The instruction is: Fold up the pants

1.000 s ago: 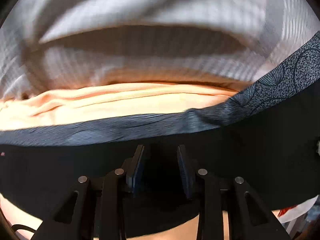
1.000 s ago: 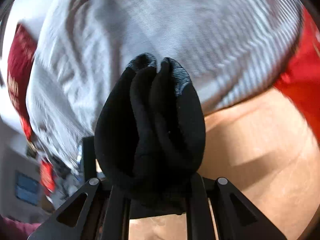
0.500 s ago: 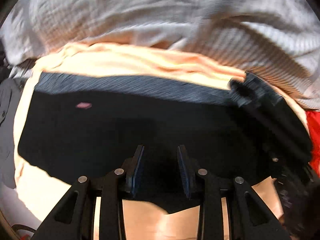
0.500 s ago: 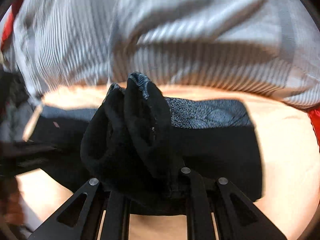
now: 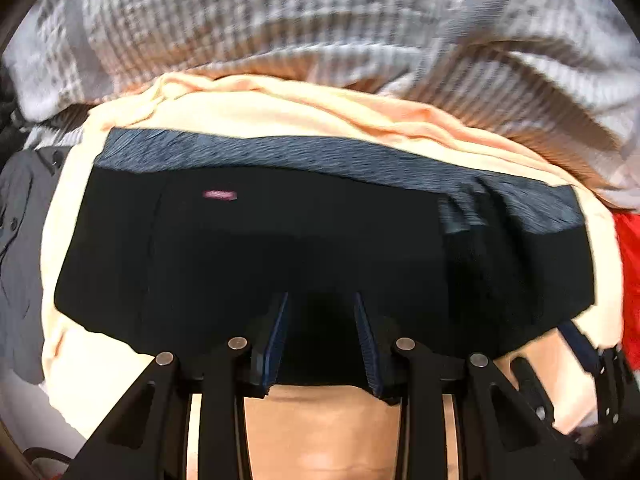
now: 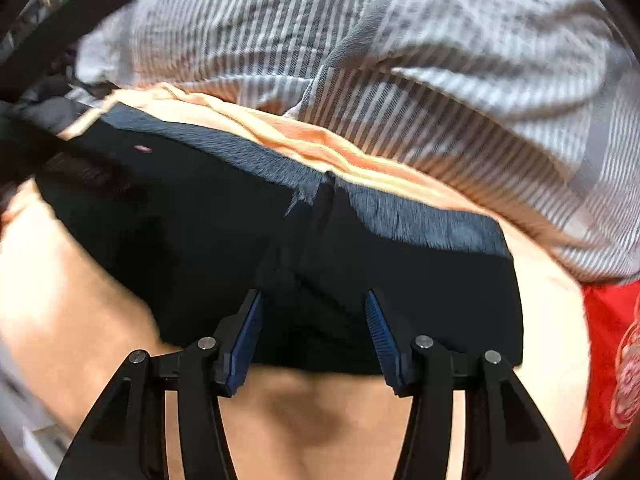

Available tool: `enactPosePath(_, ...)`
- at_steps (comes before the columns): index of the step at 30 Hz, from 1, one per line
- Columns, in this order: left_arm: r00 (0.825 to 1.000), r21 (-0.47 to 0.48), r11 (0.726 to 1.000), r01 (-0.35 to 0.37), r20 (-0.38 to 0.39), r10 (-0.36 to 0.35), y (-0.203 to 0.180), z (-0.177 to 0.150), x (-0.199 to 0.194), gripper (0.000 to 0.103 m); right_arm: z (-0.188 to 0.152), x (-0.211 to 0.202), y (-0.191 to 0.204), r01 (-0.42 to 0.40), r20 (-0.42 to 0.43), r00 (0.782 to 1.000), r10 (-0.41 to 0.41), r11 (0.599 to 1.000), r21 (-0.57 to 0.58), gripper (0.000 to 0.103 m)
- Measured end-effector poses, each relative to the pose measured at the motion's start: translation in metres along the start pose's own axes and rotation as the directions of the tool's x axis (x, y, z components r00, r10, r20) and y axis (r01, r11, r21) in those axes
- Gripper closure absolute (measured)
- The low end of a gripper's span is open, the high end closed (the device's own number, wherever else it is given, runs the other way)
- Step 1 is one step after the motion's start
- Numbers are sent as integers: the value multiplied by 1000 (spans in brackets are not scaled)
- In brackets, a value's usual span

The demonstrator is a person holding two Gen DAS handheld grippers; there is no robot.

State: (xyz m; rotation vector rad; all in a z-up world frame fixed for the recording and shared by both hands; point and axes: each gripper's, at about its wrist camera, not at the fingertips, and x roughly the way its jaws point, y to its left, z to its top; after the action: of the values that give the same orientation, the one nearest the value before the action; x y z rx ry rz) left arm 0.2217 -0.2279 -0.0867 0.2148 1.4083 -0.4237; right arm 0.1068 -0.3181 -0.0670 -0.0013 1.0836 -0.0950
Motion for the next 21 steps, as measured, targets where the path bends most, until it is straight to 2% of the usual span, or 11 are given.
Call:
enactPosePath(1, 1000, 14, 1000, 27, -4, -27, -7, -1, -4, 65, -6, -7, -12, -2, -9, 1000, 2, 999, 36, 46)
enactPosePath(2, 998, 27, 998, 59, -9, -58, -15, -1, -6, 46, -10, -12, -27, 7, -17, 1000, -6, 997, 76, 46)
enactPosePath(4, 992, 36, 992, 125, 7, -125, -30, -2, -13, 34, -19, -20, -60, 38, -35, 999, -33, 986, 161, 46)
enactPosePath(6, 982, 64, 980, 189, 13, -190, -54, -1, -18, 34, -27, -21, -98, 60, -64, 997, -45, 962, 267, 46)
enactPosePath(10, 985, 131, 977, 167, 19, -171, -99, 4, -11, 34, -36, -8, -168, 35, -91, 996, 12, 870, 492, 47)
enactPosePath(13, 990, 152, 979, 138, 3, -140, -124, 11, 10, 34, -36, 4, -215, -22, -49, 996, 71, 761, 649, 60)
enactPosePath(14, 992, 144, 982, 124, -11, -123, -128, 12, 18, 38, -35, 9, -226, -50, -29, 995, 96, 731, 681, 63)
enactPosePath(15, 994, 137, 985, 107, -22, -105, -131, 13, 26, 43, -34, 17, -235, -80, -13, 992, 125, 705, 704, 74)
enactPosePath(16, 997, 142, 987, 80, -31, -76, -134, 11, 34, 52, -33, 25, -237, -90, -18, 989, 146, 699, 710, 79)
enactPosePath(18, 999, 173, 985, 7, -44, 1, -137, 2, 50, 53, -36, 44, -229, -93, -77, 976, 202, 714, 694, 89)
enactPosePath(21, 998, 167, 986, 22, -64, -12, -127, -11, 67, 52, -38, 41, -196, -29, -122, 986, 115, 834, 550, 89)
